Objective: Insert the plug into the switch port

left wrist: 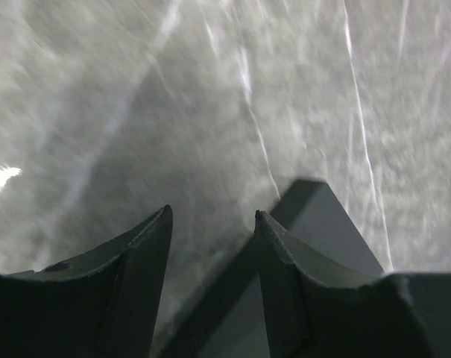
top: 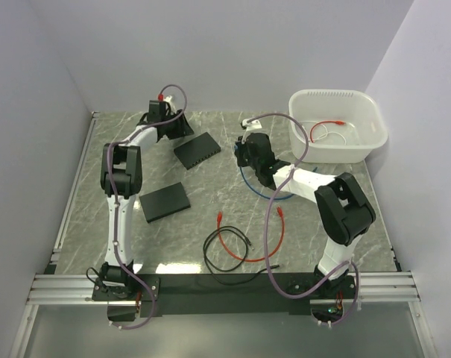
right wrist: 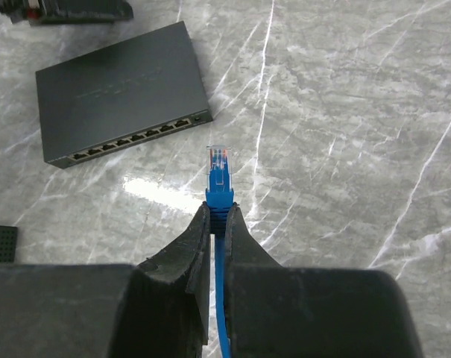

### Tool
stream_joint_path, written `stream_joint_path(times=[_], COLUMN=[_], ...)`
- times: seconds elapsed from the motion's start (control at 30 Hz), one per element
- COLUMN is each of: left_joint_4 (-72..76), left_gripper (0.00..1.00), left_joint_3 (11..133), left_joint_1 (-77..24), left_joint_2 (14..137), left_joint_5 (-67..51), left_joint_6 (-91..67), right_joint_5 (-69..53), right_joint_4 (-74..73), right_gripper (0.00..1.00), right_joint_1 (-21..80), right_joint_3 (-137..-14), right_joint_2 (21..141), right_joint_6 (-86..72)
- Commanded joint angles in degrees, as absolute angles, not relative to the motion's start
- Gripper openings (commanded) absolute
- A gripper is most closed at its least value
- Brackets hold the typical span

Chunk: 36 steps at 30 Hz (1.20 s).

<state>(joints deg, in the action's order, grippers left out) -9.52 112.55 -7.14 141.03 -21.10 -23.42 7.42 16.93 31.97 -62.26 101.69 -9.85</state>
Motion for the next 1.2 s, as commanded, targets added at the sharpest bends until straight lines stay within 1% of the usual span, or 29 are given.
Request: stream_joint_path(times=[0.0,0.13,0.2,0.27,0.37,0.53,0.63,0.77,1.0,1.17], left_joint_4=[-9.15,-7.47,-5.55,-1.43,-0.35,4.48,6.58,4.32,5.71,5.53], left_gripper=[0.54,0.51,0.51,0.51,0.51,0.5,0.51,0.51,0.52,0.49], left_joint_3=[107.15,100.48,97.31,91.69,86.41,76.41,72.7,73.47,70.49,66.28], left_joint_1=[-8.17,-10.36,-12.03,-13.18,-15.03,-17.93,-18.28,-18.11,-16.96,-16.87], left_joint_2=[136.76,135.36,134.22,131.67,129.03,123.33,121.47,121.9,121.64,119.62], left_joint_5=[-25.04,-26.37,-26.54,-26.89,-26.72,-24.26,-22.85,-19.34,-17.67,-15.82], left_joint_6=[-24.17,-23.38,-23.2,-23.82,-25.05,-28.21,-30.49,-30.94,-35.85,-38.67], right_joint_5=[6.59,5.8,4.49,3.52,3.95,6.68,8.52,9.58,9.58,9.32], right_joint_4=[18.64,18.46,18.19,18.28,17.06,11.96,9.24,6.25,4.14,2.46], right_gripper=[0.0,0.0,0.0,0.0,0.0,0.0,0.0,0.0,0.0,0.0], right_joint_1=[31.64,31.55,31.55,31.82,33.04,37.96,42.7,46.75,46.93,46.93], right_joint_3=[-61.79,-59.51,-58.28,-56.26,-53.71,-51.68,-51.85,-53.0,-52.29,-54.49], right_joint_2=[98.0,96.24,95.1,93.96,92.56,91.41,91.76,93.86,95.8,99.39], right_joint_6=[-10.99,-12.04,-13.35,-15.19,-17.91,-20.56,-21.36,-23.54,-25.05,-25.22])
